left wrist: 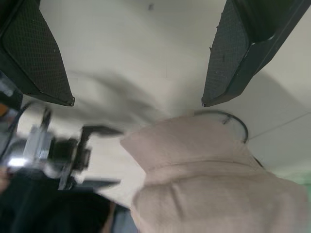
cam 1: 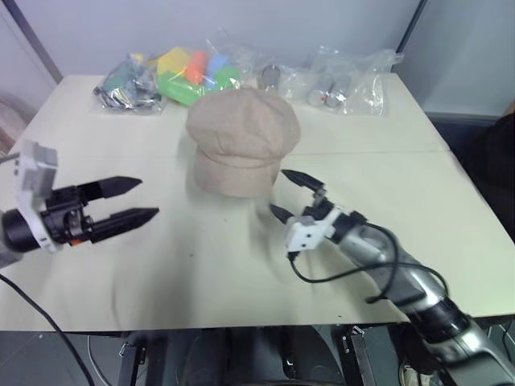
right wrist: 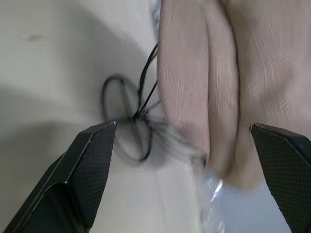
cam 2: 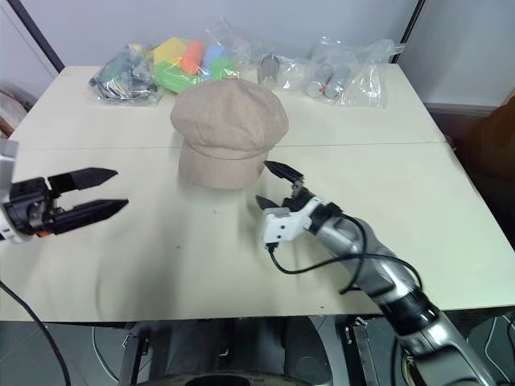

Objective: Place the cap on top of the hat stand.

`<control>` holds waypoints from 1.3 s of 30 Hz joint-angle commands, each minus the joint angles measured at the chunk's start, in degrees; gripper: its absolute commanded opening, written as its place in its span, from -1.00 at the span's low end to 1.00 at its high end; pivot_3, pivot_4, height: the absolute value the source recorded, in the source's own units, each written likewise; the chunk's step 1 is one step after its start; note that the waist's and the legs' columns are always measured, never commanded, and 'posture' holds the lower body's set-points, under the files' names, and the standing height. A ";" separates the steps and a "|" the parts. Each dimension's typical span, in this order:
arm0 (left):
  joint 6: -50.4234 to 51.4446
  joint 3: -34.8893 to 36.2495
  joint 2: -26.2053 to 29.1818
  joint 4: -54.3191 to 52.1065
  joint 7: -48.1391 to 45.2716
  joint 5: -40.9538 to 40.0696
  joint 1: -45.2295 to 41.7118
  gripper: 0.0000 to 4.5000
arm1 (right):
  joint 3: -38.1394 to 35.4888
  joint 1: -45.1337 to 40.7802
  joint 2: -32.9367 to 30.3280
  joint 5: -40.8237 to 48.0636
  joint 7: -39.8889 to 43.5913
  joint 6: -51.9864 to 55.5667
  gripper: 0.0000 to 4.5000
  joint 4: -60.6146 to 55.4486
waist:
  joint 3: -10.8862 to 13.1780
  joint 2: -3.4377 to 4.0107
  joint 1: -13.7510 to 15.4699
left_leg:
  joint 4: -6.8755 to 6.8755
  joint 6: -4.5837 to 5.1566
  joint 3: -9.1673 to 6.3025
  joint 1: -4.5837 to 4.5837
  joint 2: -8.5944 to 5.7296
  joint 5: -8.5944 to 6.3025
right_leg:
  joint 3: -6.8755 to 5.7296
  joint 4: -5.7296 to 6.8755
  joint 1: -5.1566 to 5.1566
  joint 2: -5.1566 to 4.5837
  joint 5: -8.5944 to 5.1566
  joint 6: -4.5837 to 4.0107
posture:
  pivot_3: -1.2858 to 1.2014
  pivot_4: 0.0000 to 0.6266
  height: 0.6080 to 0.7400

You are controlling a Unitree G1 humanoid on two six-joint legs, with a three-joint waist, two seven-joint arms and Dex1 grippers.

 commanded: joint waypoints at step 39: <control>-0.76 -4.39 0.92 2.85 -1.30 3.13 -9.13 1.00 | -3.74 -8.06 -1.25 3.63 -1.85 -28.04 0.97 26.11 | 0.00 0.00 0.01 | -0.11 -0.09 -0.13 0.01 0.13 0.05 | 0.01 0.06 -0.02 0.17 0.06 -0.05 | 0.03 -0.52 1.00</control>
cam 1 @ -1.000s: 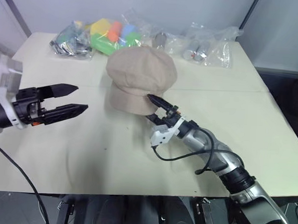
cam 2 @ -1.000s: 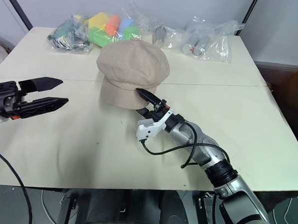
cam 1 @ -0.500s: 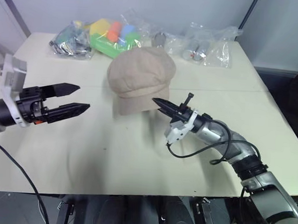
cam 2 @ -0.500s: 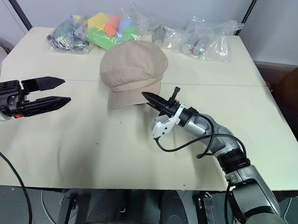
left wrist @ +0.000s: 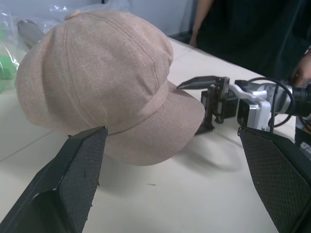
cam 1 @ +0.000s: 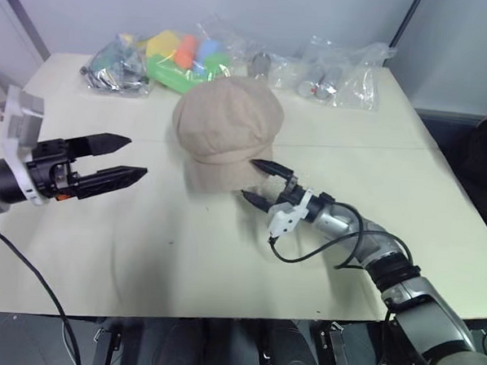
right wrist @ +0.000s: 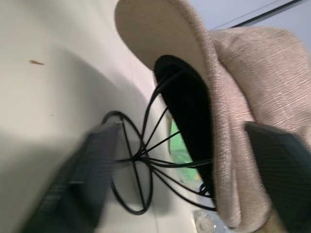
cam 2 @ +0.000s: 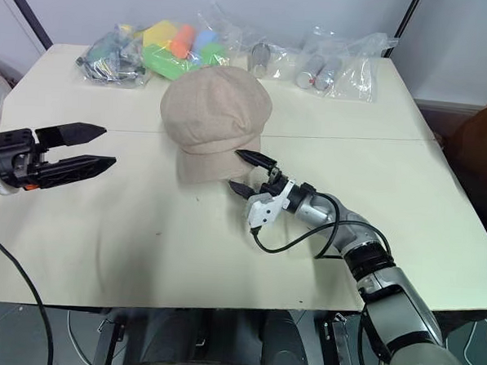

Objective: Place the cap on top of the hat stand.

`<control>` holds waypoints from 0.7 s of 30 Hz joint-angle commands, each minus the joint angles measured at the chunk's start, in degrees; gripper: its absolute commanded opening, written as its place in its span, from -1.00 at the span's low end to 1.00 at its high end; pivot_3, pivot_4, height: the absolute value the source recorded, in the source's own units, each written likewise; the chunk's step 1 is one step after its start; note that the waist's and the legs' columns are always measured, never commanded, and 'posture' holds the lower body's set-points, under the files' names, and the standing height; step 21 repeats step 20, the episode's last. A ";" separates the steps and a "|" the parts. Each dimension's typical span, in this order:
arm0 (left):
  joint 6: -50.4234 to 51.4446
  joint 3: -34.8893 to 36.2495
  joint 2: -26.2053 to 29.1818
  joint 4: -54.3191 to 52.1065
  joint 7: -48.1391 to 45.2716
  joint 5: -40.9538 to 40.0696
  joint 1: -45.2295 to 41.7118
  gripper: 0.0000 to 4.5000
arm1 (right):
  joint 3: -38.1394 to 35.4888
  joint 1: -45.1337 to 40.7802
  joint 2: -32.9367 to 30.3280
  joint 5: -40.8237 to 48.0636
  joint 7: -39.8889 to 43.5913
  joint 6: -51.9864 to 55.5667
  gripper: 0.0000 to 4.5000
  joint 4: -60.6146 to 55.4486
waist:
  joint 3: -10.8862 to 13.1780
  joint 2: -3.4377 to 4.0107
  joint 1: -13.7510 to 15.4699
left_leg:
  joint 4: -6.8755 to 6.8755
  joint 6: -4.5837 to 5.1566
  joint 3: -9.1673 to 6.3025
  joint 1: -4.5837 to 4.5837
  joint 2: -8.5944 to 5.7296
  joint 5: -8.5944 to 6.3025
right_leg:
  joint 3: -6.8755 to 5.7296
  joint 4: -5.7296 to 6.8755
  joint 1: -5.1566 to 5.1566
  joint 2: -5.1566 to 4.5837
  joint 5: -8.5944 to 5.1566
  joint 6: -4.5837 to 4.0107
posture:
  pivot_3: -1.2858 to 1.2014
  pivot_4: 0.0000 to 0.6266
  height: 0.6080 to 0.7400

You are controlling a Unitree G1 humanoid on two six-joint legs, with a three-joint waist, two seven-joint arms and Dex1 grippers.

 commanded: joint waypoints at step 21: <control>-6.33 2.04 1.98 9.64 -5.50 8.81 -2.76 1.00 | -30.98 3.76 -35.41 82.35 63.12 78.00 0.97 -19.16 | 0.06 0.09 0.35 | -0.02 0.03 0.14 0.02 0.24 -0.02 | -0.05 -0.10 -0.03 0.06 -0.12 -0.39 | 0.03 -0.52 1.00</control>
